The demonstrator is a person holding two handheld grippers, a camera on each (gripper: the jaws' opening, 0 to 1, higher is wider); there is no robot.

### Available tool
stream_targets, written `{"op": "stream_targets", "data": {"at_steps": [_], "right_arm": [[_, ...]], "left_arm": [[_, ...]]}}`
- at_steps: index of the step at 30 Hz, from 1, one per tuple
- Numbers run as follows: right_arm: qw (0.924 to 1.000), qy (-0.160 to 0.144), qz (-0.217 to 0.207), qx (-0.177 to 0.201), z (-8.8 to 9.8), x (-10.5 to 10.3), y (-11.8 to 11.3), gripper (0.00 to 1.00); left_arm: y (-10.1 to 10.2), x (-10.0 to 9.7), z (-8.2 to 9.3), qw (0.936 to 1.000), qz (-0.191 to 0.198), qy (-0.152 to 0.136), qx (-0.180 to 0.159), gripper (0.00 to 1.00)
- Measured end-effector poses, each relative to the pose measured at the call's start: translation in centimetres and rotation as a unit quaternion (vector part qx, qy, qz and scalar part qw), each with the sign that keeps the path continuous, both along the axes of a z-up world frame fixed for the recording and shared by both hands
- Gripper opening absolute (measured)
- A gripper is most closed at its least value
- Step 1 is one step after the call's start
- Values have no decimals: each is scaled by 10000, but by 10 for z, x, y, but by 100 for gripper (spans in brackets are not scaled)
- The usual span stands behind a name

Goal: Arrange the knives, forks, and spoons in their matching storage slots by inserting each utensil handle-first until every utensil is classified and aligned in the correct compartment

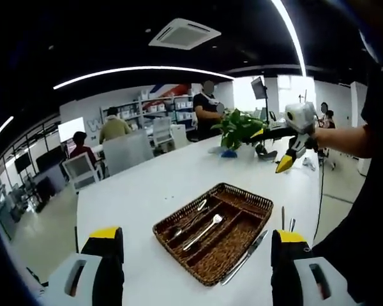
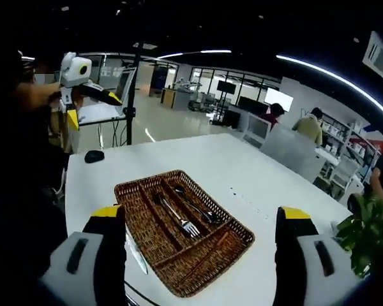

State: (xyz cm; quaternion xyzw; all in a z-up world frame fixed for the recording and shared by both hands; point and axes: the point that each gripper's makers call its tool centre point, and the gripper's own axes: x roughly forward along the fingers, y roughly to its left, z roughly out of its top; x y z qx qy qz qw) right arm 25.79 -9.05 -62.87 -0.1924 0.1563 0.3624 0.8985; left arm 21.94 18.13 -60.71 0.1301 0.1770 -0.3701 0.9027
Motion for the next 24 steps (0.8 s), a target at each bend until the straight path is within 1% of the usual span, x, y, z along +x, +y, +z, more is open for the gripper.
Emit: {"op": "stream_targets", "data": {"at_steps": [1, 3, 6, 8, 10, 11, 14, 16, 17, 20, 22, 24], "right_arm": [[10000, -10, -90, 21, 0, -6, -7, 99], [9999, 2, -161, 59, 0, -13, -13, 99], [9985, -11, -480, 246, 5, -34, -31, 99], [9979, 29, -589, 257, 4, -47, -41, 99], [9975, 31, -666, 236, 3, -54, -48, 99], [9965, 17, -803, 251, 3, -61, -59, 99], [9941, 48, -1022, 357, 4, -69, -72, 99], [9932, 35, -1118, 320, 4, -75, -82, 99], [9920, 80, -1230, 275, 2, -77, -89, 99], [9905, 201, -1315, 343, 3, -80, -95, 99], [9900, 291, -1352, 282, 3, -82, -98, 99], [9897, 334, -1386, 164, 4, -82, -99, 99]], "left_arm": [[-1, -2, 2, 10000, -16, -48, -27, 100], [-2, -4, 2, 10000, -24, -76, -35, 100], [-4, -10, -1, 9999, -38, -116, 2, 100], [-5, -12, -1, 9999, -39, -126, -5, 100], [-9, -17, -2, 9999, -69, -137, -49, 100], [-11, -19, -3, 9999, -98, -132, -43, 100], [-15, -25, -4, 9997, -156, -188, -66, 100], [-15, -28, -4, 9995, -161, -211, -146, 100], [-14, -31, -6, 9995, -160, -184, -188, 100], [-8, -34, -14, 9996, -62, -97, -266, 100], [-5, -35, -18, 9996, 0, -31, -284, 100], [-2, -37, -20, 9996, 44, -27, -279, 100]]}}
